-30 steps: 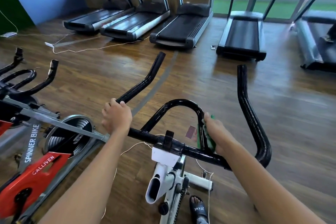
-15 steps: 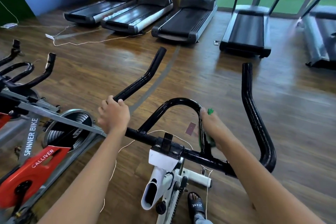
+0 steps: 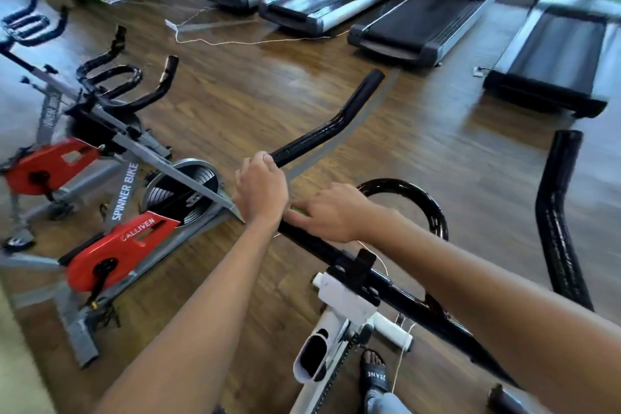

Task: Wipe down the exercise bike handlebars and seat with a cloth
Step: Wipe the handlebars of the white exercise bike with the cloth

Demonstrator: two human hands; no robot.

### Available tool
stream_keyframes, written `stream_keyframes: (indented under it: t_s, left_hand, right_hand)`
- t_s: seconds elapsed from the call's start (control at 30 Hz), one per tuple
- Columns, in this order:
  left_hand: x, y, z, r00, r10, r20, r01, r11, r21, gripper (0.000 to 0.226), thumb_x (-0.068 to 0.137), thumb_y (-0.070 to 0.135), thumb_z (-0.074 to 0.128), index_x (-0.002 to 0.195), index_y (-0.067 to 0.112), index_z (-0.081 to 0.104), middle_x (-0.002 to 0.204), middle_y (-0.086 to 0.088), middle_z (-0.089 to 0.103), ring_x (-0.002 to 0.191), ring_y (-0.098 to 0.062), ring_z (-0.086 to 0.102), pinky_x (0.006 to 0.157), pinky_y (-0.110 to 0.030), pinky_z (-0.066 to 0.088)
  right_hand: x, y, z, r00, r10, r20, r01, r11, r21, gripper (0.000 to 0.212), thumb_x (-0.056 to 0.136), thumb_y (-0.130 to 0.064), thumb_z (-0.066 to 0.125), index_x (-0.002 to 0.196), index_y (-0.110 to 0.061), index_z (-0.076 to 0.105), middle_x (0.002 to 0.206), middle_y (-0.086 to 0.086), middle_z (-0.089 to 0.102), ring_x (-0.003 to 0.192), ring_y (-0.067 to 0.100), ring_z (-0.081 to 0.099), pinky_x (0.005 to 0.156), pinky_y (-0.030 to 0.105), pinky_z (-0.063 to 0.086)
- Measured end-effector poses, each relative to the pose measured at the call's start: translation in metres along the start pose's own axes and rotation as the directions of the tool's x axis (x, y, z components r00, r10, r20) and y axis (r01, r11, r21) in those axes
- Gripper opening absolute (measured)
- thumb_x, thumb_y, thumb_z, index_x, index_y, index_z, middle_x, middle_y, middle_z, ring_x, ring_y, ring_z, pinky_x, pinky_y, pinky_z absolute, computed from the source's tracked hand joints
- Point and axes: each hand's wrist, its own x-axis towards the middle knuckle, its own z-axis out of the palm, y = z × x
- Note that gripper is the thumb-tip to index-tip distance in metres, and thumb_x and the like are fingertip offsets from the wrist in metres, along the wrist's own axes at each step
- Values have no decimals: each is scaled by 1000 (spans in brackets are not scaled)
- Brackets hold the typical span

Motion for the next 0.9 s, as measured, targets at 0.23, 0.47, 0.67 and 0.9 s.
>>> stream_keyframes:
  t_s: [0.23, 0.47, 0.67, 0.9]
  left_hand:
    - [-4, -1, -3, 1000, 25, 13, -25, 999, -28, 42, 106, 27, 27, 132, 16, 58, 132, -8, 57, 123, -27, 48, 97, -46, 39]
    - [-2, -1, -1, 1000, 11, 28, -11, 1000, 7, 39, 106, 30, 28, 130, 18, 56, 133, -6, 54, 124, -27, 47, 97, -46, 38]
    - [-3, -3, 3, 999, 25, 42, -27, 998, 51, 41, 105, 30, 30, 138, 17, 51, 141, -9, 50, 130, -30, 43, 104, -50, 36]
    - [-2, -5, 4, 997, 57, 44, -60, 997, 56, 42, 105, 31, 31, 139, 15, 50, 141, -11, 50, 130, -32, 43, 102, -52, 36]
  right_hand:
    - [-19, 81, -4, 967, 235, -98, -227, 970, 89, 53, 88, -81, 8, 90, -40, 42, 114, 3, 66, 110, 28, 61, 92, 43, 45]
    - [-66, 104, 20, 639, 766, -69, -610, 559, 561, 61, 100, -63, 24, 130, -14, 43, 123, 25, 59, 111, 43, 58, 97, 44, 44]
    - [-114, 47, 59, 448, 894, -11, -510, 266, 818, 55, 106, -46, 30, 139, -2, 26, 136, 28, 48, 118, 44, 51, 101, 50, 42]
    - [-169, 31, 31, 541, 841, -7, -655, 426, 624, 43, 103, -51, 39, 128, -16, 42, 114, 16, 62, 97, 32, 59, 83, 41, 48]
